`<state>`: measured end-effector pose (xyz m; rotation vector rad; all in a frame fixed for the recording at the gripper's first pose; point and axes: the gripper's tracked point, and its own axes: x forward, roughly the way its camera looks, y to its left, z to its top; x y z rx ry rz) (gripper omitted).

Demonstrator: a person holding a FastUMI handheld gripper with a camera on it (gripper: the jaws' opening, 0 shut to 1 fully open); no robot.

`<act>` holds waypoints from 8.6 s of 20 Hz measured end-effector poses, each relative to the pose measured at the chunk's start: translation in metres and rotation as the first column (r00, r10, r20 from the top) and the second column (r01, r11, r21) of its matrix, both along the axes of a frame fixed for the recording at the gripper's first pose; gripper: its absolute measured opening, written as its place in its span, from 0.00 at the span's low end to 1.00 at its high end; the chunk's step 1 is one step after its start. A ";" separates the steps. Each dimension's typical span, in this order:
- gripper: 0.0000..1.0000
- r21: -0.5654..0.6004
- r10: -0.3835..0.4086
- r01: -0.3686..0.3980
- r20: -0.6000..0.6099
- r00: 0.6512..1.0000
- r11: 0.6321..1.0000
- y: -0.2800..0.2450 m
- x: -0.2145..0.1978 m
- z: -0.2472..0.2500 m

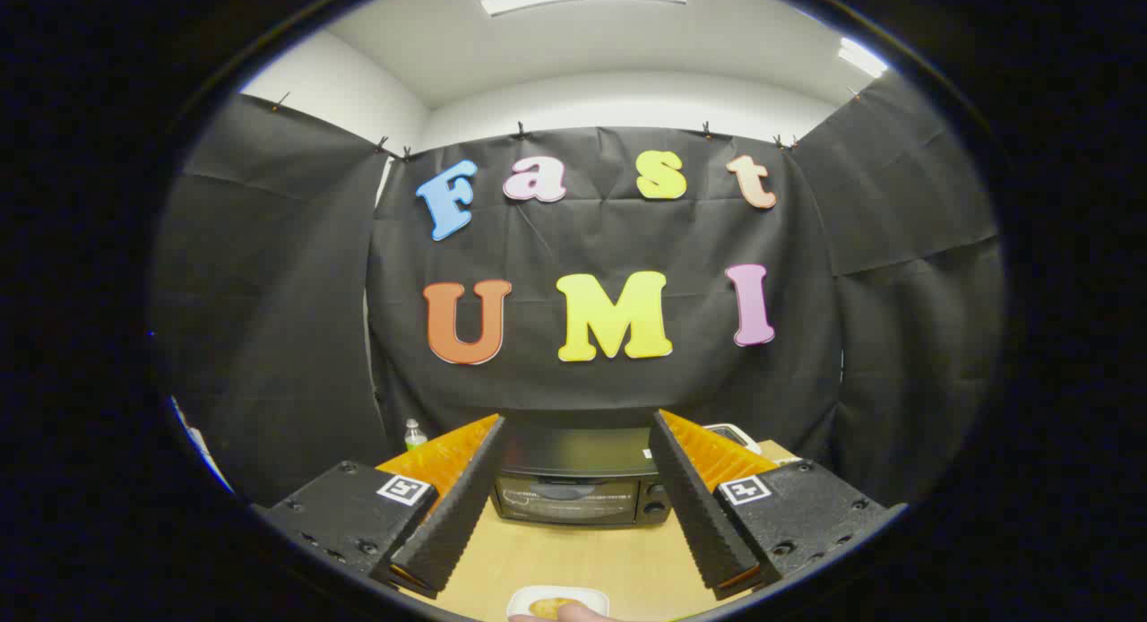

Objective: Open the toaster oven, put the food inside, and close the toaster oven door.

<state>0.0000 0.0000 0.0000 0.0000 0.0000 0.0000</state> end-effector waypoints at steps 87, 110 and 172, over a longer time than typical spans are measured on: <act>0.99 0.074 0.023 0.032 -0.639 0.769 0.997 0.022 0.099 -0.353; 1.00 0.059 0.207 -0.206 -0.513 0.833 0.977 0.019 -0.057 -0.384; 1.00 0.245 0.163 -0.052 -0.456 0.875 0.968 0.015 0.221 -0.307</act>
